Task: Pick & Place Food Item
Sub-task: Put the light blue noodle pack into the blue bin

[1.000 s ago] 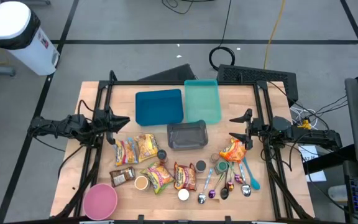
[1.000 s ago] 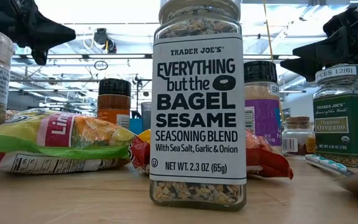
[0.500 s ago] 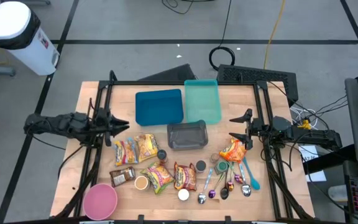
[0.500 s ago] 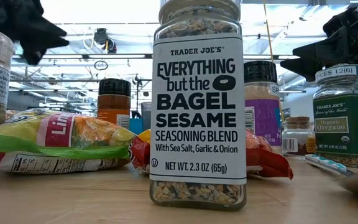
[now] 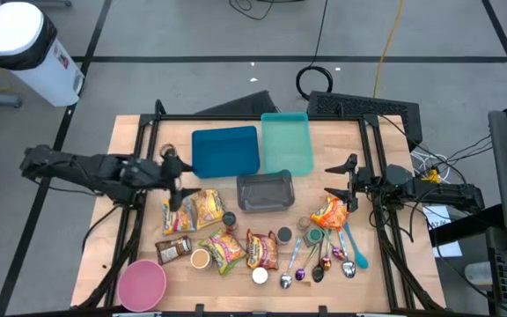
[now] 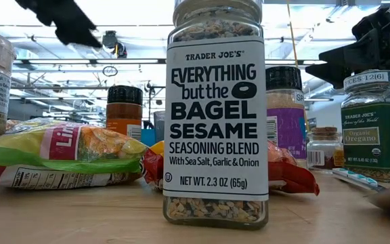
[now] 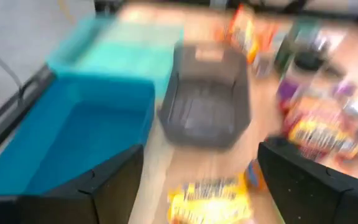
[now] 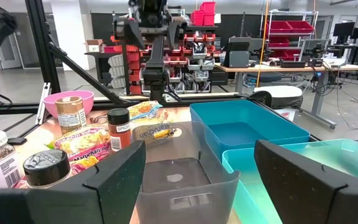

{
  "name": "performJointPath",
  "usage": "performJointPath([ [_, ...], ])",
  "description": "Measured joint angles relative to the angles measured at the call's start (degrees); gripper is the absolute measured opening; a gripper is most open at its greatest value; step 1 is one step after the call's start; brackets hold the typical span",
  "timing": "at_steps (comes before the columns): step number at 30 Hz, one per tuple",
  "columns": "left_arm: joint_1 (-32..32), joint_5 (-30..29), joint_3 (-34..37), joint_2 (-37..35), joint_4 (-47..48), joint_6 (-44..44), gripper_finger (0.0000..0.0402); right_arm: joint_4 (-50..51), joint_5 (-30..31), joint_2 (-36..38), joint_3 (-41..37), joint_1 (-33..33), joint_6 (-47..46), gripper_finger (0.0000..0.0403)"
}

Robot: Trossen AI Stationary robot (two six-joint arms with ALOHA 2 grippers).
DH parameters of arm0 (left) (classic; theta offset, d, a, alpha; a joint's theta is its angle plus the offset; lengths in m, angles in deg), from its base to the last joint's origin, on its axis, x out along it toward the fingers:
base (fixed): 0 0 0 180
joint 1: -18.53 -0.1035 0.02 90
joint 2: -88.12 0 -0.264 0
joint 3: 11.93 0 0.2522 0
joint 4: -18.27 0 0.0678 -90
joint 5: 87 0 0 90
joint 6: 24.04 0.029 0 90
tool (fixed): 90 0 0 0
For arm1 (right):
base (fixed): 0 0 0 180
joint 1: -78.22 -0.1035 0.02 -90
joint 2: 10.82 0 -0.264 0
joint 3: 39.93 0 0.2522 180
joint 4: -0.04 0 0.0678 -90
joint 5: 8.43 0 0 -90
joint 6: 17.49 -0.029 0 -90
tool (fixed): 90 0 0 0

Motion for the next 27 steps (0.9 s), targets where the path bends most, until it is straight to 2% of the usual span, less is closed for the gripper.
performJointPath([
  [4, 0.00, -0.35, -0.20, 3.01, 8.01, -6.78, 0.0329, 0.00, 0.00, 0.02, -0.02, -0.01, -0.01, 0.0293],
  [9, -0.07, -1.77, -0.15, 4.38, 25.79, -26.45, 0.0308, -0.07, 0.00, 0.02, -0.01, -0.01, -0.01, 0.0293],
  [13, -0.04, 4.57, -0.13, 4.38, 33.51, -39.19, 0.0289, -0.09, 0.00, 0.00, 0.00, -0.01, -0.01, 0.0293],
  [17, 0.07, 9.06, 0.48, 4.38, 34.30, -42.65, 0.0276, -0.11, 0.00, 0.02, 0.00, -0.01, -0.01, 0.0293],
  [24, 0.07, 11.16, 4.31, 4.38, 34.00, -43.95, 0.0274, -0.11, 0.00, 0.02, -0.02, -0.01, -0.01, 0.0293],
  [27, 0.07, 12.64, 6.61, 4.38, 30.99, -42.99, 0.0269, -0.13, 0.00, 0.02, 0.00, 0.00, -0.01, 0.0293],
])
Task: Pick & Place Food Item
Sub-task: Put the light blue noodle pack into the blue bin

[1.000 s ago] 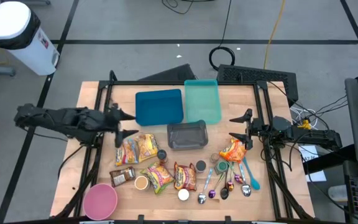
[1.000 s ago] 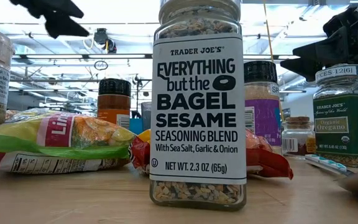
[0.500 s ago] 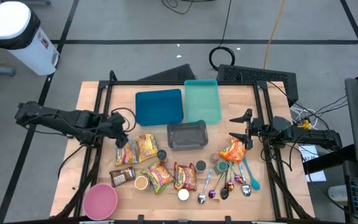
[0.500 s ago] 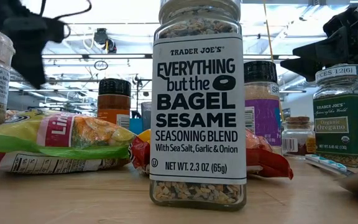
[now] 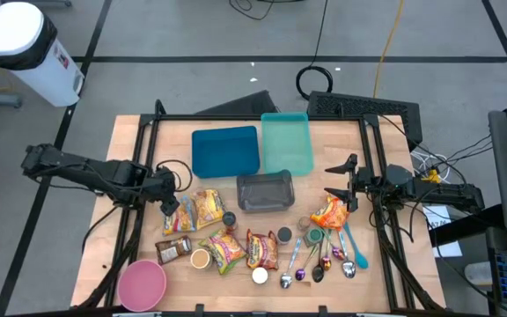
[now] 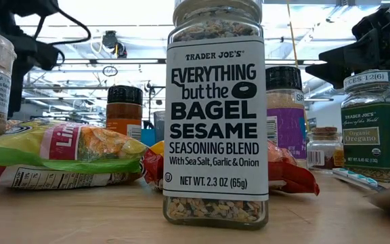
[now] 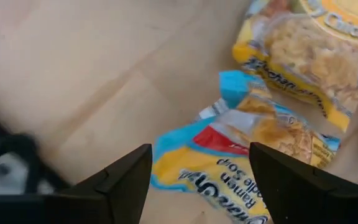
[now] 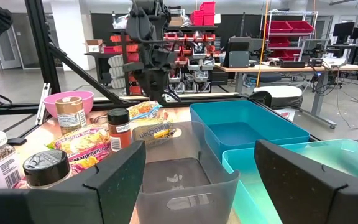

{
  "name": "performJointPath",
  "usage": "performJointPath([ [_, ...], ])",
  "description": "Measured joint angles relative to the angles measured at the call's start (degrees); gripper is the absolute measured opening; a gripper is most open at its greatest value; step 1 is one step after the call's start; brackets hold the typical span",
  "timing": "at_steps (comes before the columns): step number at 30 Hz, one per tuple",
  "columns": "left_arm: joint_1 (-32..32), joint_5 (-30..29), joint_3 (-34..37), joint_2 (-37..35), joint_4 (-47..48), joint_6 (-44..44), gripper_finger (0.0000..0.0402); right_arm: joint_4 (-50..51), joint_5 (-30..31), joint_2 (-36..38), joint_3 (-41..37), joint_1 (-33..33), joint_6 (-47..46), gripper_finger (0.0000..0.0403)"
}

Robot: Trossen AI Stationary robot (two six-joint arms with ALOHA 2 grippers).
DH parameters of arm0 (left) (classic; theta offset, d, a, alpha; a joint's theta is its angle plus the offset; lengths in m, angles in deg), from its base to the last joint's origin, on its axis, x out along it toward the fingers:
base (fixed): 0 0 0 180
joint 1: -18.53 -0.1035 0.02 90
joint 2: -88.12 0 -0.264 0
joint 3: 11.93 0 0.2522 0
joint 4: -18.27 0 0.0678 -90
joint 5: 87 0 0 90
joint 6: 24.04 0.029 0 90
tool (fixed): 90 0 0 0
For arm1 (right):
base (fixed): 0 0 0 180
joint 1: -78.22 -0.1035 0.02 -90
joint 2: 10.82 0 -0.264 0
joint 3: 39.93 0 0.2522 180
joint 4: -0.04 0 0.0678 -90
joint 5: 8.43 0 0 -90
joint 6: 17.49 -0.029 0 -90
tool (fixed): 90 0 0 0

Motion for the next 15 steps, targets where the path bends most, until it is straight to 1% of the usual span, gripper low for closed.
performJointPath([
  [5, 0.00, 3.29, 3.45, 0.00, -4.37, 3.71, 0.0255, 0.00, 0.00, 0.00, 0.00, 0.01, 0.00, 0.0293],
  [15, 0.00, 2.27, 5.85, 0.00, -5.07, 6.35, 0.0223, 0.00, 0.00, 0.00, 0.00, 0.02, 0.00, 0.0293],
])
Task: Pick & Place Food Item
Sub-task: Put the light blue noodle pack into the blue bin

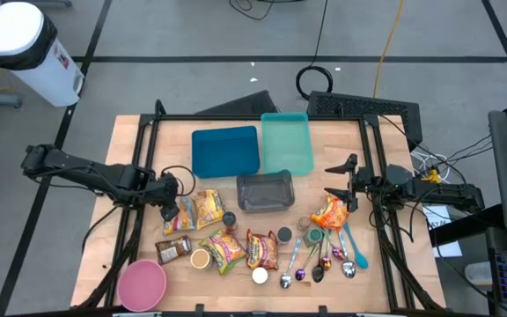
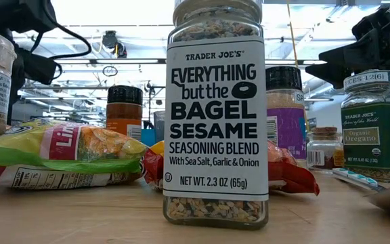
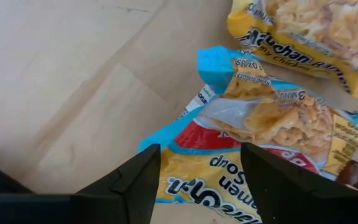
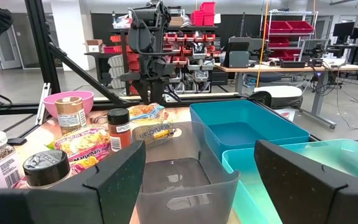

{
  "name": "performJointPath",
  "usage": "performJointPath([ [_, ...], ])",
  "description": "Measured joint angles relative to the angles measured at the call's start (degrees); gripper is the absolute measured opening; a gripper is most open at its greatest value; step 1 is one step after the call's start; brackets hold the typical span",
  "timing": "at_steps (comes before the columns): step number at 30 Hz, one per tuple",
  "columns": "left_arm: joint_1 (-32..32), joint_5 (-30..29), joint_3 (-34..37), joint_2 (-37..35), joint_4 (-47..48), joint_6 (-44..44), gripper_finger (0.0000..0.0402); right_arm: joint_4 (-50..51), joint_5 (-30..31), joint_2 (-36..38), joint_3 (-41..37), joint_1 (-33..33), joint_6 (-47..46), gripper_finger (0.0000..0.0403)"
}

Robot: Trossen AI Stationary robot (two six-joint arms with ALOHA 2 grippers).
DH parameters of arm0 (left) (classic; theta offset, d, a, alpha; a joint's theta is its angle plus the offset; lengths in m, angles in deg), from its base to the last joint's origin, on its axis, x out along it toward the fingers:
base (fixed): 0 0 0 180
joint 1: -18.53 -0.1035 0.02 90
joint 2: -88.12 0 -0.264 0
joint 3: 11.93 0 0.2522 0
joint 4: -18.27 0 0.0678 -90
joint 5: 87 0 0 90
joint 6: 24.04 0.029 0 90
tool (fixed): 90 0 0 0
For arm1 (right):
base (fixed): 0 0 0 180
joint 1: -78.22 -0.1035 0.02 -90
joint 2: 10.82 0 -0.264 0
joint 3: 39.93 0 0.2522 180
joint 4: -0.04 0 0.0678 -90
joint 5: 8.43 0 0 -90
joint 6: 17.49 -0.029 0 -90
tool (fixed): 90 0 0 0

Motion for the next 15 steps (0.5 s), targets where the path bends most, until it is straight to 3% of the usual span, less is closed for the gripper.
performJointPath([
  [5, 0.00, -0.16, 1.39, 0.00, -0.68, 0.08, 0.0181, -0.01, 0.00, 0.00, -0.01, -0.01, 0.01, 0.0293],
  [15, 0.00, -3.15, 1.72, 0.00, -0.85, 3.76, 0.0053, -0.02, -0.01, 0.00, 0.00, -0.02, 0.00, 0.0293],
])
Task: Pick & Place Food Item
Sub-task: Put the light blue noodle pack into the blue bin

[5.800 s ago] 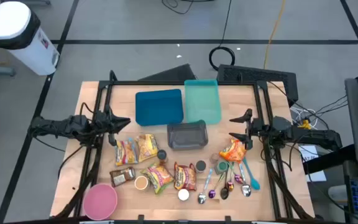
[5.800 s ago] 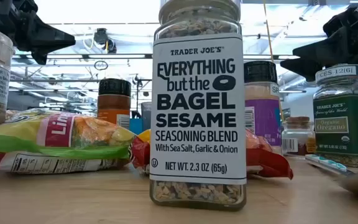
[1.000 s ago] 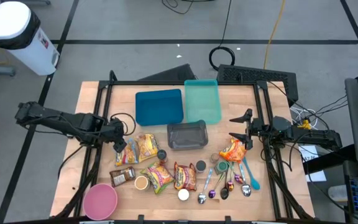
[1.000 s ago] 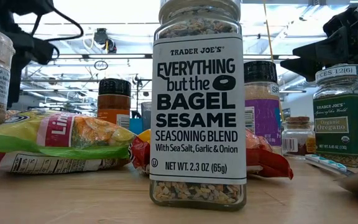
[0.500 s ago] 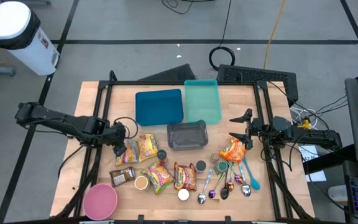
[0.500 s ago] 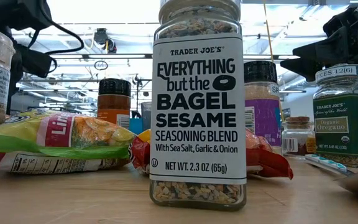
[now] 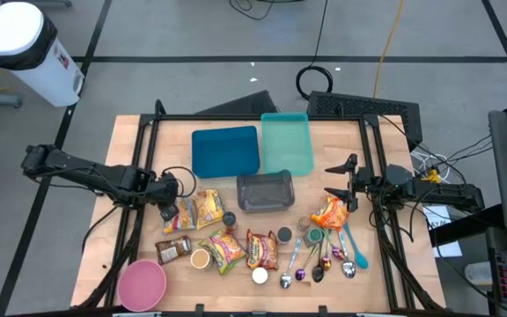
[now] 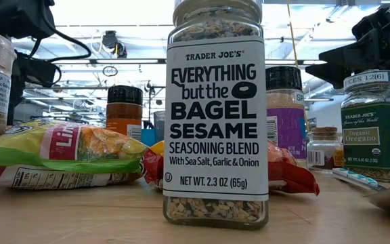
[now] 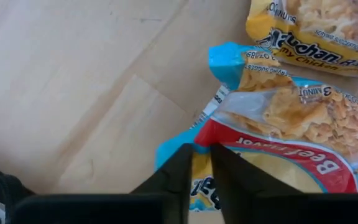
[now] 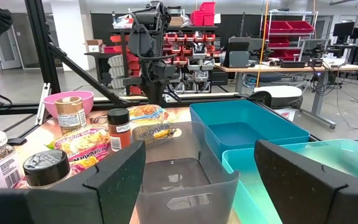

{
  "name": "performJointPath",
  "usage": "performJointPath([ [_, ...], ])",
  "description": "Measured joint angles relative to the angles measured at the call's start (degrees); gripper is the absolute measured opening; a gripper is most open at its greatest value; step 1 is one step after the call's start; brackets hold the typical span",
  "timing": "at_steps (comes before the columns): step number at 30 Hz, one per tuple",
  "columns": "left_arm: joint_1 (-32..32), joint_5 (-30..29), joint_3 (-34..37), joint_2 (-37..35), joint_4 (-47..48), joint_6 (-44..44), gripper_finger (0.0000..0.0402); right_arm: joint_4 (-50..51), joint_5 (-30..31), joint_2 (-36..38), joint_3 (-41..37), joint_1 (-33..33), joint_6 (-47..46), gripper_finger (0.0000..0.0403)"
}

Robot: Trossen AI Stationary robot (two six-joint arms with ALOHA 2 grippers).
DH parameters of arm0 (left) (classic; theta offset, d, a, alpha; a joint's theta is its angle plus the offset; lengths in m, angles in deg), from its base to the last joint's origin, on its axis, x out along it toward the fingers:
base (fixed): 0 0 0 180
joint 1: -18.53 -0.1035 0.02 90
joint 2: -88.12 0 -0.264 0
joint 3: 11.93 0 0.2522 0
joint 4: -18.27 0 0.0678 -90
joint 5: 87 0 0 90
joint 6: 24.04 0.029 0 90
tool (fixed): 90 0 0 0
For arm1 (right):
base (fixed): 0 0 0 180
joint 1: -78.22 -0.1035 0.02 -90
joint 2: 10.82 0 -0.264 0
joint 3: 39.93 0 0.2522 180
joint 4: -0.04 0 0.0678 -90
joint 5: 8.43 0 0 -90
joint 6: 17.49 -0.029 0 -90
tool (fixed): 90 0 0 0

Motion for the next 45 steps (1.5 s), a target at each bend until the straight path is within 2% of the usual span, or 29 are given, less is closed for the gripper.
performJointPath([
  [4, -0.01, 0.73, 0.00, -0.07, -0.01, 0.29, 0.0007, 0.00, 0.01, 0.00, -0.02, 0.00, 0.00, 0.0293],
  [11, 0.01, 0.26, -2.04, -0.17, 0.09, -0.12, 0.0004, 0.00, 0.01, 0.00, 0.00, 0.00, 0.02, 0.0293],
  [23, 0.07, -6.48, -19.80, -0.17, 3.50, 8.52, 0.0001, -0.01, 0.01, -0.02, -0.01, 0.00, 0.00, 0.0293],
  [26, 0.47, -10.62, -24.66, -0.17, 6.06, 8.74, 0.0001, -0.01, 0.00, -0.02, 0.00, 0.00, 0.00, 0.0293],
  [31, -0.02, -24.20, -30.95, -0.08, 5.47, 11.78, 0.0001, -0.02, 0.01, 0.00, 0.00, 0.00, 0.00, 0.0293],
  [38, -4.42, -42.03, -31.97, 0.24, -9.19, 17.53, 0.0003, -0.02, 0.01, 0.00, 0.00, 0.00, 0.00, 0.0293],
  [40, -6.38, -43.87, -31.40, 0.28, -13.27, 17.92, 0.0002, -0.01, 0.01, -0.02, -0.01, 0.01, 0.00, 0.0293],
  [45, -10.94, -44.14, -27.40, 1.71, -22.46, 16.93, 0.0005, 0.00, 0.01, -0.02, -0.02, 0.00, 0.00, 0.0293],
])
